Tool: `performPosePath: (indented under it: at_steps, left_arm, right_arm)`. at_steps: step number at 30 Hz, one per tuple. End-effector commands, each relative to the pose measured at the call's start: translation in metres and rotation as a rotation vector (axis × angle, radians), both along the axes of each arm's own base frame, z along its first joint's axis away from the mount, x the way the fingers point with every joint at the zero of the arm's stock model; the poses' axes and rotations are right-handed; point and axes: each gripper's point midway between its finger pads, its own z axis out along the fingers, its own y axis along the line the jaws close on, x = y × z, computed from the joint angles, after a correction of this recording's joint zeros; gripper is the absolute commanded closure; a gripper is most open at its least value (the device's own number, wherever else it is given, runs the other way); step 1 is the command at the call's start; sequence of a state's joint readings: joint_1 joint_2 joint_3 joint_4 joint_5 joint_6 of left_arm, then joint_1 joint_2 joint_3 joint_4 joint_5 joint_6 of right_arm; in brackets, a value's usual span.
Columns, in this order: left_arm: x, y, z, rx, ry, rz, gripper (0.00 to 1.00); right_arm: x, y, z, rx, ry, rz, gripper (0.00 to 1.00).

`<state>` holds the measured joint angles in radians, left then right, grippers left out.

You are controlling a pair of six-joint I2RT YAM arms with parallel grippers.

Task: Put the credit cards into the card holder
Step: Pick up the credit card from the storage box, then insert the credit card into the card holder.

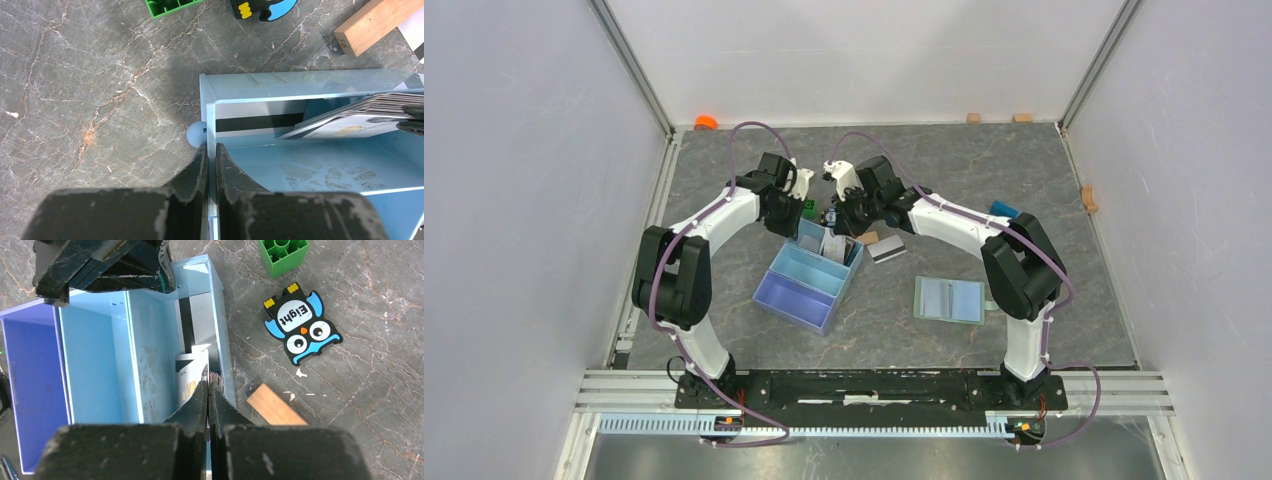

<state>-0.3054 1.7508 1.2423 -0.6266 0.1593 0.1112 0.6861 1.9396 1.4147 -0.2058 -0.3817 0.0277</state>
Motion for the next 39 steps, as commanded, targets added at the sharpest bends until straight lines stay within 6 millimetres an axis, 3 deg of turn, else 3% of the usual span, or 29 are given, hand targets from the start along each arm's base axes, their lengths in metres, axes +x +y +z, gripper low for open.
performPosePath:
  at_steps: [1,4,8,10,14,19,22,25,28,31,35,39]
  left_arm:
    - [0.011,-0.004,0.026,-0.01,-0.091,-0.033,0.95]
    - [0.012,-0.004,0.029,-0.014,-0.099,-0.028,0.86]
    - [0.015,-0.007,0.04,-0.036,-0.12,-0.012,0.53]
    - [0.016,-0.008,0.049,-0.049,-0.14,-0.007,0.39]
    - [0.02,-0.009,0.077,-0.081,-0.219,0.014,0.2]
    - [0.013,-0.023,0.128,-0.218,-0.361,-0.013,0.12]
    - [-0.006,-0.047,0.161,-0.372,-0.404,-0.104,0.12]
    - [-0.04,-0.086,0.182,-0.524,-0.409,-0.263,0.12]
    - [-0.086,-0.134,0.182,-0.587,-0.363,-0.444,0.12]
    - [-0.127,-0.172,0.174,-0.62,-0.289,-0.59,0.12]
    - [-0.151,-0.193,0.168,-0.661,-0.218,-0.643,0.13]
    - [-0.17,-0.205,0.169,-0.706,-0.176,-0.693,0.15]
  right_arm:
    - [0.005,-0.004,0.033,0.04,-0.075,-0.001,1.0]
    - [0.0,-0.003,0.048,0.07,-0.085,0.011,1.0]
    - [-0.011,-0.007,0.081,0.128,-0.121,0.02,1.0]
    - [-0.019,-0.014,0.1,0.143,-0.15,0.017,1.0]
    - [-0.042,-0.041,0.136,0.163,-0.22,-0.007,1.0]
    - [-0.06,-0.088,0.143,0.1,-0.24,-0.127,1.0]
    - [-0.069,-0.118,0.138,0.092,-0.207,-0.17,1.0]
    - [-0.082,-0.14,0.139,0.159,-0.131,-0.141,1.0]
    - [-0.104,-0.149,0.139,0.186,-0.072,-0.071,1.0]
    - [-0.133,-0.143,0.145,0.25,-0.011,0.026,1.0]
    - [-0.166,-0.135,0.157,0.352,0.055,0.136,1.0]
    - [-0.181,-0.133,0.164,0.401,0.085,0.178,1.0]
